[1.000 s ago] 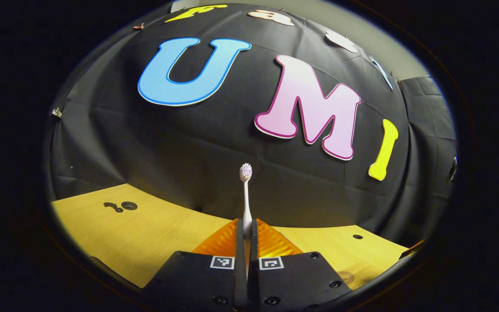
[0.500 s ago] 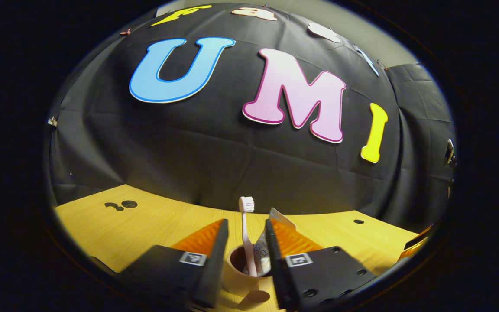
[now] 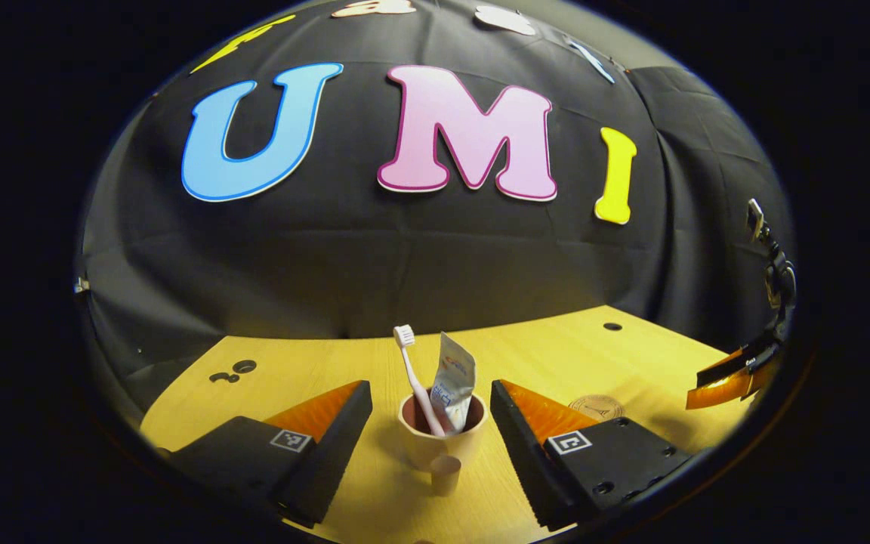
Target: Put the toothbrush and toothpaste on the desktop into the cup, then pick up the cup and place it on the coaster on the desktop.
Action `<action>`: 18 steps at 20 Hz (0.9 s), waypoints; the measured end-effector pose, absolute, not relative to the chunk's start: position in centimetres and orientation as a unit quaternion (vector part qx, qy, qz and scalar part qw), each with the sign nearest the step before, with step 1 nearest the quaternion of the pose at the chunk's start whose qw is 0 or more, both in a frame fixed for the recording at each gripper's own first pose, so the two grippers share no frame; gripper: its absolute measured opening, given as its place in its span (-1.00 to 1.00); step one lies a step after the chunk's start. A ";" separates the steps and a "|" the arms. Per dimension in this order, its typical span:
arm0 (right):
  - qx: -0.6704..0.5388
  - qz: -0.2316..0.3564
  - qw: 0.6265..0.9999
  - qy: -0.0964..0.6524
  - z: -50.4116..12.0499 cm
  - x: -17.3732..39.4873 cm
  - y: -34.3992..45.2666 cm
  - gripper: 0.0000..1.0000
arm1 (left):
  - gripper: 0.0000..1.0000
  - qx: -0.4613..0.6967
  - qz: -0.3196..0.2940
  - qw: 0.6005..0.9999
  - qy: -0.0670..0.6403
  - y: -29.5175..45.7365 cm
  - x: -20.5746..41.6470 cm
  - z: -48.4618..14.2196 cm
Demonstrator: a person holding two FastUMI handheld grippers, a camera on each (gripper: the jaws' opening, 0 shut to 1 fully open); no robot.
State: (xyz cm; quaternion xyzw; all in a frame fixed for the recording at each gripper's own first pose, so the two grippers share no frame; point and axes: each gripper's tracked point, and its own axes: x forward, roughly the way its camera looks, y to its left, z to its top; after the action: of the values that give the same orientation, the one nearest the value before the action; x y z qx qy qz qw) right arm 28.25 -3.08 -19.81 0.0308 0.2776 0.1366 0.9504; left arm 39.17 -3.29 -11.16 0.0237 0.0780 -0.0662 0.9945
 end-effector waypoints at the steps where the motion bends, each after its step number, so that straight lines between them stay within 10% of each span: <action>1: 0.033 0.135 0.950 0.278 -19.7 28.2 -3.4 0.96 | 0.95 0.032 -0.059 0.993 0.097 -3.2 39.0 -11.6; 18: 0.088 0.058 0.951 0.291 -20.5 25.9 -12.1 0.96 | 0.92 0.069 -0.044 0.889 0.450 -3.8 39.1 -20.7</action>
State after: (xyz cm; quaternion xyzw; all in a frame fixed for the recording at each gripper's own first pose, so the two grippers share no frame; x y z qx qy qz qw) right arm 25.90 -12.10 -20.49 0.0884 0.2907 0.0576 0.9510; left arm 39.14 -3.85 -20.69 0.0690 0.4496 -0.0442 0.8895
